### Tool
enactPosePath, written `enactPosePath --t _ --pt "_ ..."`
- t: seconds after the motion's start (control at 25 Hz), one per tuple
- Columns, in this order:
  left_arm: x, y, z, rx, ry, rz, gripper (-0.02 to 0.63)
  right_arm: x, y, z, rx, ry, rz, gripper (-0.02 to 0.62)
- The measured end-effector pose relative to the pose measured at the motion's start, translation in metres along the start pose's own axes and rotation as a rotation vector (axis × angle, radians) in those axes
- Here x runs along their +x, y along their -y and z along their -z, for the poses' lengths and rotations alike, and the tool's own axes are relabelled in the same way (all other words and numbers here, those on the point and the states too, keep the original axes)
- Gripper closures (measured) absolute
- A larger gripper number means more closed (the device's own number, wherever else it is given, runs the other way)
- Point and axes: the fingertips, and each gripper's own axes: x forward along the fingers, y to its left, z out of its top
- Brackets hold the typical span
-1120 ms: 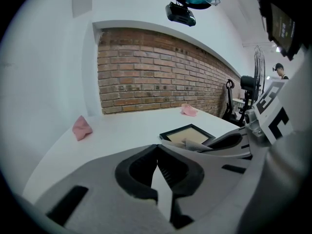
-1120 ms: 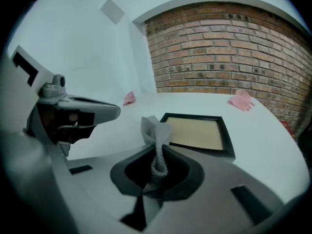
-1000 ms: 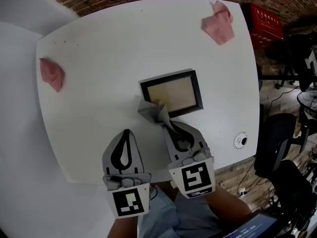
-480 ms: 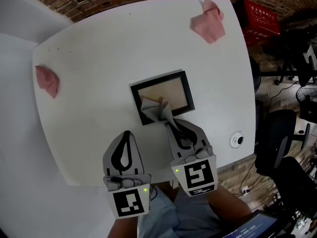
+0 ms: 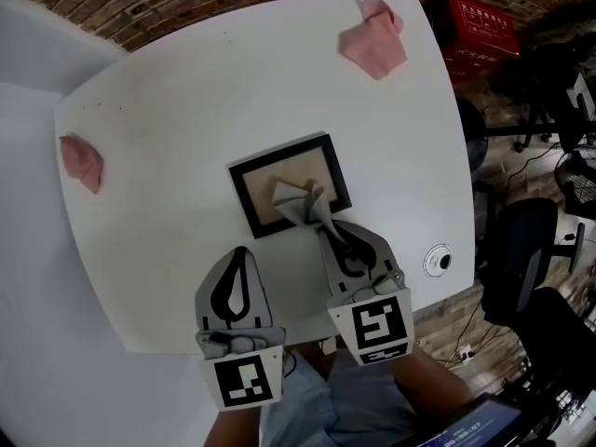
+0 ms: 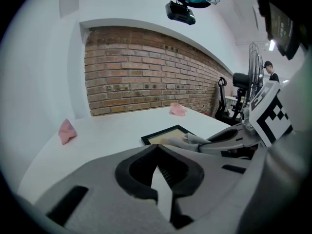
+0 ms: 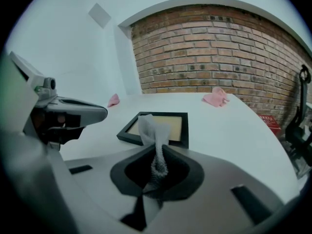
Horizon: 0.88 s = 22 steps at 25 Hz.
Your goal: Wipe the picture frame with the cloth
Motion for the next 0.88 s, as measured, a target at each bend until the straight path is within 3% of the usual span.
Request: enactPosePath --t 0.52,0.88 --pt "0.004 0.025 -0.015 0.033 0.026 0.032 0.597 -0.023 0.062 0.003 0.044 0.015 0.135 0.56" --pt "-0.02 0.037 -0.052 0.044 0.11 0.017 0.597 -0.065 0.064 -0.042 0.021 0.104 0.158 0.558"
